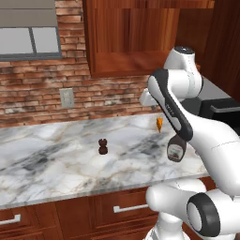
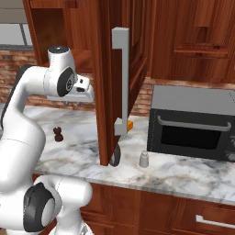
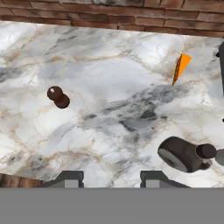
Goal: There are various items on the counter. Only move the condiments/shakers into the cabinet.
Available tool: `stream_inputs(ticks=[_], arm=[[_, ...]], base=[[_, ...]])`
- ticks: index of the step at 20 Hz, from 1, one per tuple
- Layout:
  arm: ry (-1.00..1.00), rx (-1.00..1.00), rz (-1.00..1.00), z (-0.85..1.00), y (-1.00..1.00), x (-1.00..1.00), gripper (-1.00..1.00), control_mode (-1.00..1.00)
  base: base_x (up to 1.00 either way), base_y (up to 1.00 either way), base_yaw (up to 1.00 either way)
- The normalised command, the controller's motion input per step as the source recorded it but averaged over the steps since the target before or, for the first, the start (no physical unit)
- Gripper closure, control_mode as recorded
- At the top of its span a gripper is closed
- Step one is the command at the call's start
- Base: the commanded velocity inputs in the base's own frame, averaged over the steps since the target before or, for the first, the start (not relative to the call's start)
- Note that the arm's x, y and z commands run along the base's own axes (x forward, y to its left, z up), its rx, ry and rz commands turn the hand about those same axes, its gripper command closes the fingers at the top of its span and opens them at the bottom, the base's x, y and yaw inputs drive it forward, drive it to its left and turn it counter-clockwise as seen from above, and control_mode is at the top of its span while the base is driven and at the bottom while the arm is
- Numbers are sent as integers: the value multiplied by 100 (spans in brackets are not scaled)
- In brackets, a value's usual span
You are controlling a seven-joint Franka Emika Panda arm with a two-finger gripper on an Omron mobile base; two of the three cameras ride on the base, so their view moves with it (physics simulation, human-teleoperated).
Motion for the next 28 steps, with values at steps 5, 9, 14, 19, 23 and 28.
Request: stream_inputs(ticks=[5, 9, 14, 19, 23, 28], arm=[[6, 0, -3, -10, -8, -19, -100, -100], [0, 0, -18, -17, -43, -54, -100, -100], [0, 0, -26, -22, -60, -39, -100, -100], [3, 0, -13, -14, -18, -3, -100, -100], [11, -12, 0, -15, 7, 8, -100, -100], [13, -18, -10, -17, 19, 11, -100, -100]], base=[[0, 0, 0], [0, 0, 0], [0, 0, 0], [0, 0, 0], [0, 0, 0], [0, 0, 0]])
